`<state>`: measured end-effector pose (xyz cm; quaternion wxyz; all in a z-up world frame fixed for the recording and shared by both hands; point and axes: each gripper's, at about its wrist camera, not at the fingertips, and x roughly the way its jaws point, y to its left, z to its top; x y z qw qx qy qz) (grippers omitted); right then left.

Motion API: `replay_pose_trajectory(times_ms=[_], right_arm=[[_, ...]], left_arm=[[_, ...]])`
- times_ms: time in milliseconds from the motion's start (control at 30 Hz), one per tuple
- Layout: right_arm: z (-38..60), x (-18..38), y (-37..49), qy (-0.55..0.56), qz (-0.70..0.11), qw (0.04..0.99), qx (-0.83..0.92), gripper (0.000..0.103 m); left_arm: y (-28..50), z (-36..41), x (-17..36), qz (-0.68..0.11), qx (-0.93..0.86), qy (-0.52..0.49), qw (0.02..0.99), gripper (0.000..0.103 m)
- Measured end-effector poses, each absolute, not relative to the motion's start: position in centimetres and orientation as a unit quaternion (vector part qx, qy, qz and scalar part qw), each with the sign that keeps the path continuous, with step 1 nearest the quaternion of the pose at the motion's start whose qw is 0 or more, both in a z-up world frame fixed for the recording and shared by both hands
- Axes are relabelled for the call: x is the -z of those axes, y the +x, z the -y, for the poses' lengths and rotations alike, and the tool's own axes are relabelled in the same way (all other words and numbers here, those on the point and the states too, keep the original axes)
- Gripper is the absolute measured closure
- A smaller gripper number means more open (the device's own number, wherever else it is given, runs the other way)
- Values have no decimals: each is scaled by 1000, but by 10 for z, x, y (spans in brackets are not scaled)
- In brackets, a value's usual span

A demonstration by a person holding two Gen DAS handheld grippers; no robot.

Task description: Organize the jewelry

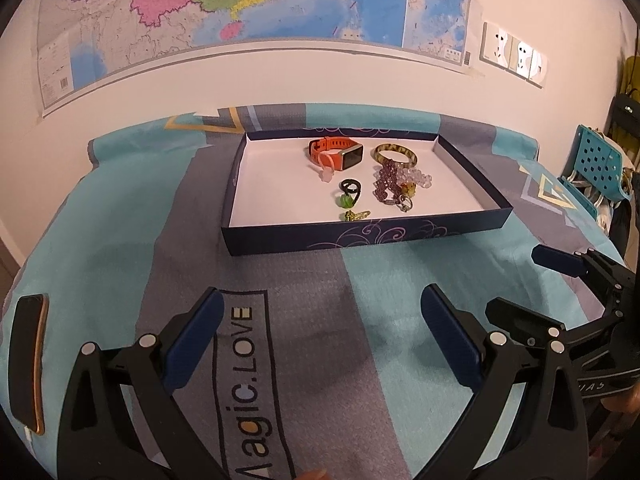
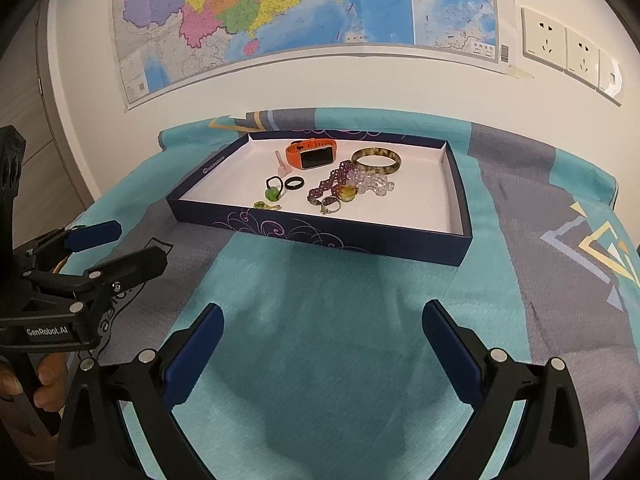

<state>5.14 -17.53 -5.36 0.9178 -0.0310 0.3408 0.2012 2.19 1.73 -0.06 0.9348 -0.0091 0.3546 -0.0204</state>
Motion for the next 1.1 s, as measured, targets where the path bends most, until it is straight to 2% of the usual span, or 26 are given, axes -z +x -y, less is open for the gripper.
replay_pose_trajectory(times_ms=[1100], right_arm=[[177, 58, 55, -25, -351, 915, -199, 7]], left_arm=[[22, -14, 5, -363, 19, -7, 931, 6]])
